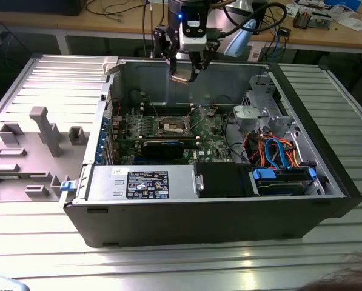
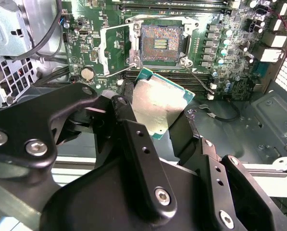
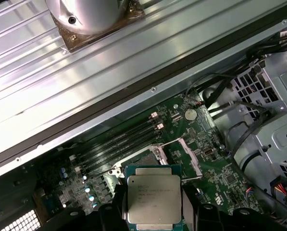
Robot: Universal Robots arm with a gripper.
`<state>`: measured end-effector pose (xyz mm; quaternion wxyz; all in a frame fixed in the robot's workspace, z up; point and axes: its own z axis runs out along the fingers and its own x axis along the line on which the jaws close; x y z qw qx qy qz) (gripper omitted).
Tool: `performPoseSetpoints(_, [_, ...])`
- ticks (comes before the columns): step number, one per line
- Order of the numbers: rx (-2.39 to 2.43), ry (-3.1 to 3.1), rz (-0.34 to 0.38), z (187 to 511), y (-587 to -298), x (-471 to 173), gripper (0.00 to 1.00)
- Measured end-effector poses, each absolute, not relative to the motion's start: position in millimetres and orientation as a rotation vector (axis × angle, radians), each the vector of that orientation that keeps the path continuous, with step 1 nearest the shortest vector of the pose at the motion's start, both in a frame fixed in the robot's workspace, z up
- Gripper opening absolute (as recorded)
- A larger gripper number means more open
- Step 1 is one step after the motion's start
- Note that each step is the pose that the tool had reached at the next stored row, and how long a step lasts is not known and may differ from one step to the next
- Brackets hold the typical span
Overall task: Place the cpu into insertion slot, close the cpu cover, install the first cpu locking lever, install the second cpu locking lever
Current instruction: 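Place the cpu into insertion slot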
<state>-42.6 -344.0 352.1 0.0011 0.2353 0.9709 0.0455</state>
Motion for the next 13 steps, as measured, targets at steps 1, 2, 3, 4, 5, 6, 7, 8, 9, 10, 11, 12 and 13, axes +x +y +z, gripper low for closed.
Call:
performPoseSetpoints(1, [0.741, 3.047, 0.143, 352.1, -344.0, -42.7, 0.54])
performPoseSetpoints(2, [0.743, 3.047, 0.143, 352.1, -344.0, -42.7, 0.54])
performPoseSetpoints(3, [0.744, 3.046, 0.143, 352.1, -344.0, -42.6, 0.54])
performPoseSetpoints(4, [0.746, 3.046, 0.143, 352.1, -344.0, -42.6, 0.54])
performPoseSetpoints(5, [0.748, 3.045, 0.143, 352.1, -344.0, -42.6, 0.54])
performPoseSetpoints(6, [0.751, 3.045, 0.143, 352.1, -344.0, -42.7, 0.54])
performPoseSetpoints(7, [0.753, 3.044, 0.143, 352.1, -344.0, -42.7, 0.54])
performPoseSetpoints(8, [0.754, 3.044, 0.143, 352.1, -344.0, -42.7, 0.54])
performPoseSetpoints(9, [0.756, 3.043, 0.143, 352.1, -344.0, -42.7, 0.54])
performPoseSetpoints(10, [0.757, 3.043, 0.143, 352.1, -344.0, -42.7, 0.54])
performPoseSetpoints(11, [0.759, 3.042, 0.143, 352.1, -344.0, -42.7, 0.54])
performPoseSetpoints(12, [0.76, 3.042, 0.143, 352.1, -344.0, -42.7, 0.54])
performPoseSetpoints(13, [0.761, 3.042, 0.143, 352.1, -344.0, -42.7, 0.54])
